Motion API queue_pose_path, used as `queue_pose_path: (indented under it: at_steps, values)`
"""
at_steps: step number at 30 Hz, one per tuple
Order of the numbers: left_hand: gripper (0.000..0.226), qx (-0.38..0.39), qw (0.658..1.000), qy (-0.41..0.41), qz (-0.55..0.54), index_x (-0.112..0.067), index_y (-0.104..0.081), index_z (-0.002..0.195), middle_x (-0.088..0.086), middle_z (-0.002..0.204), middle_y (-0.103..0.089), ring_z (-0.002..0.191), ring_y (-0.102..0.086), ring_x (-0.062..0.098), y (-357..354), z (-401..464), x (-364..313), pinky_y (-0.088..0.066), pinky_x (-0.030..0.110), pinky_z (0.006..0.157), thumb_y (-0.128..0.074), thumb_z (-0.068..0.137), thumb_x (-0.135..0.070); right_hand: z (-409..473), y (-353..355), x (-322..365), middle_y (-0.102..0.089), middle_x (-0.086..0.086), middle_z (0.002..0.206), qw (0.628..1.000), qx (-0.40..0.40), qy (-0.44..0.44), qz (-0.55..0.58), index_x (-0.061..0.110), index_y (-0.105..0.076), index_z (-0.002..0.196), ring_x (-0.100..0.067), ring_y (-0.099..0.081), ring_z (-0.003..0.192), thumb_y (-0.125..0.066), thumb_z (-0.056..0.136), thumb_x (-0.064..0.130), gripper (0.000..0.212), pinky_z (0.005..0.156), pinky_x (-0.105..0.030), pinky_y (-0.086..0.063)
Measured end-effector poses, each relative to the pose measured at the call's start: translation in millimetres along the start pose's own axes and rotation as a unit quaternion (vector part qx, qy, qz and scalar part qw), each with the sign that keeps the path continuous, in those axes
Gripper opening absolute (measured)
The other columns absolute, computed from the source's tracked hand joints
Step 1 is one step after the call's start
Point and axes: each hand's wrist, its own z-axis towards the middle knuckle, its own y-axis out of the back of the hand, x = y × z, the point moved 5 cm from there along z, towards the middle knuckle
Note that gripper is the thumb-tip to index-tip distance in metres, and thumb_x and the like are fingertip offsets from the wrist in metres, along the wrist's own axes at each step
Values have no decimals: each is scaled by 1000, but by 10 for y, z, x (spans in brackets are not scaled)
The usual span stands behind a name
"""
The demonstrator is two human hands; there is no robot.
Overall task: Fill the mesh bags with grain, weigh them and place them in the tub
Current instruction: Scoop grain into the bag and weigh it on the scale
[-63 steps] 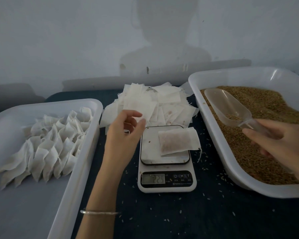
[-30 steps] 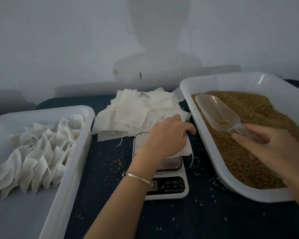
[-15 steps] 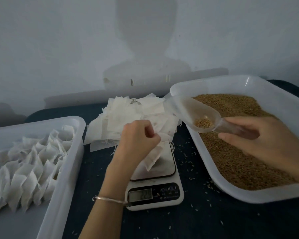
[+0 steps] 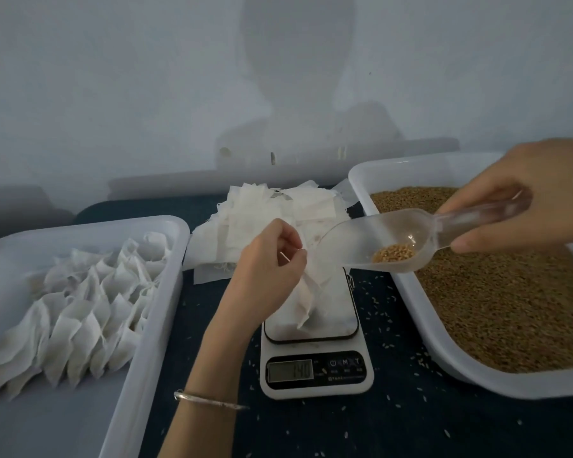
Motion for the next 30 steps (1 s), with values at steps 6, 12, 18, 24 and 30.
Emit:
queue_pose_path:
  at_steps: [6,12,18,24,30]
  values:
    - [17,-2,1000,3,-5,-26,-50,82,-7,73,-61,58,-52,3,2,-3,8,-50,25,60,-58,91,-13,83,-52,144,-71,17,70,999,36,-9,-37,71,-55,87,-5,-61,43,-50,39,79,49,56,-27,-55]
    - [16,-2,1000,11,-15,-25,-51,83,-3,76,-63,66,-56,10,1,1,26,-50,25,62,-59,90,-14,105,-44,210,-71,13,69,998,21,-25,-52,65,-61,86,-7,-61,42,-60,54,66,32,63,-39,-59]
    - [14,2,1000,12,-15,-24,-51,85,-2,77,-63,66,-55,9,-19,6,11,-49,22,61,-59,91,-14,82,-18,300,-68,14,61,994,24,-34,-102,53,-66,84,-4,-59,39,-62,56,60,29,64,-31,-58]
    - [14,6,1000,12,-19,-22,-50,85,0,77,-63,67,-55,11,-37,2,-19,-48,22,61,-58,91,-12,59,-7,334,-67,17,60,989,33,-43,-137,54,-66,85,0,-58,39,-57,53,63,35,63,-24,-56]
    - [14,7,1000,15,-23,-22,-50,85,-1,76,-63,66,-54,11,-45,-2,-19,-46,22,61,-58,91,-12,65,38,286,-73,10,74,989,9,-55,-136,59,-65,84,-3,-63,48,-54,49,70,38,66,-30,-58]
